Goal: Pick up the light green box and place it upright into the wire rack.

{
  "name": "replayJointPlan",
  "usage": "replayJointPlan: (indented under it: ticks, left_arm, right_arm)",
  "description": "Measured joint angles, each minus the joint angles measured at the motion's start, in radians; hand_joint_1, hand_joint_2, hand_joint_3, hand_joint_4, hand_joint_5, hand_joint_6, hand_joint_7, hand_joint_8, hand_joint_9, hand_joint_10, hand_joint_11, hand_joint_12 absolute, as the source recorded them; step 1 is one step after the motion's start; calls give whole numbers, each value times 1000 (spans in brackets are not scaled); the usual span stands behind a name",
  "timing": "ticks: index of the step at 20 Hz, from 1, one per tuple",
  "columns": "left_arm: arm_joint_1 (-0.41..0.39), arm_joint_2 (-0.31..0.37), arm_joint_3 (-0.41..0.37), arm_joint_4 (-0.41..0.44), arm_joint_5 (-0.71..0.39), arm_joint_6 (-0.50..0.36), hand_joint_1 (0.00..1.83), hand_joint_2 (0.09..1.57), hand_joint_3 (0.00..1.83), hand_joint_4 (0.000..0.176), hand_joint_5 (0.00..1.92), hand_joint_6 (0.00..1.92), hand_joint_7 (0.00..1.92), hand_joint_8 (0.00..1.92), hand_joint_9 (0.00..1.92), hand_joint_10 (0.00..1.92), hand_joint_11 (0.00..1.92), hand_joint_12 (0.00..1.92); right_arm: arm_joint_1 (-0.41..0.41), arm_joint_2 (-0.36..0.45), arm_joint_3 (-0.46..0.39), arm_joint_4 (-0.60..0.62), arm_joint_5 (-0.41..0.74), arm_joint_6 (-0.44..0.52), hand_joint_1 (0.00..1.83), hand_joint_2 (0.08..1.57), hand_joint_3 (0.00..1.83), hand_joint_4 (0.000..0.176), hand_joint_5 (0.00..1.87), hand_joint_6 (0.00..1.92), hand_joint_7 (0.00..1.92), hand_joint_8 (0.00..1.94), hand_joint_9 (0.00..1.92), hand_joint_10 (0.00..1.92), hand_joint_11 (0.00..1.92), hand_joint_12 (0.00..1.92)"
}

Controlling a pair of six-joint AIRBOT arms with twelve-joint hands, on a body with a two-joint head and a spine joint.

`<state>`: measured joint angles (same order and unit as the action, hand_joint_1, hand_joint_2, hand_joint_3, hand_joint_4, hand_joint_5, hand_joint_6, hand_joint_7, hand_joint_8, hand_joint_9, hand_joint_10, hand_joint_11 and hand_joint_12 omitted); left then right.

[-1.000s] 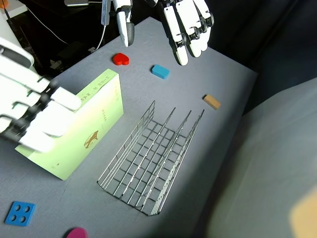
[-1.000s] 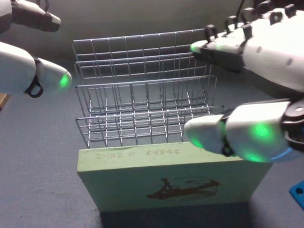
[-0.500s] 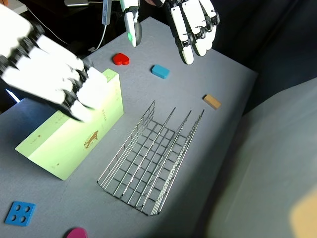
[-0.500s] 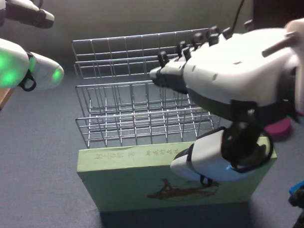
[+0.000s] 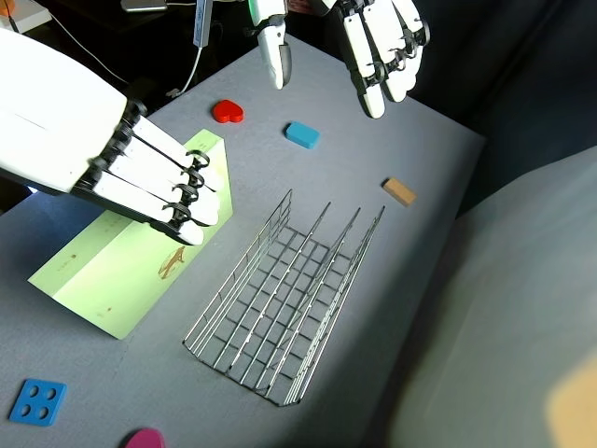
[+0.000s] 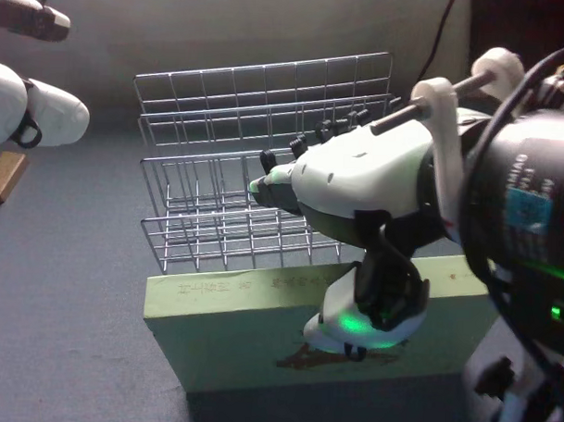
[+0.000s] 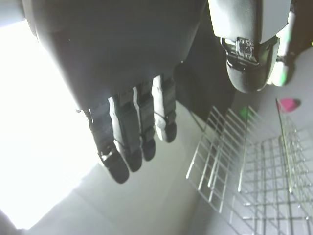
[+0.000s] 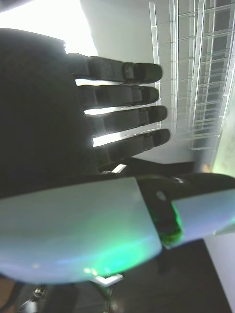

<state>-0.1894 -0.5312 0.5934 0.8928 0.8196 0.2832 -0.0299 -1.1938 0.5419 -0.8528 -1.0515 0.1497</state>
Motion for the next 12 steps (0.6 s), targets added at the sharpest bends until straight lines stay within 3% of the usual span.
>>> replayJointPlan:
  ticks: [6,12]
  left_arm:
    - [16,50,0,8,-4,0,227,1155,4,114,250,1,227,2,208,2,0,684]
    - [16,55,-5,16,-8,-4,227,1155,3,115,256,3,228,2,211,3,0,686]
  right_arm:
    - [-44,-50,67,67,14,-42,931,1061,5,12,129,6,102,2,35,2,0,382]
    - [-69,-85,86,79,24,-41,928,1058,1,11,127,2,101,0,36,1,0,443]
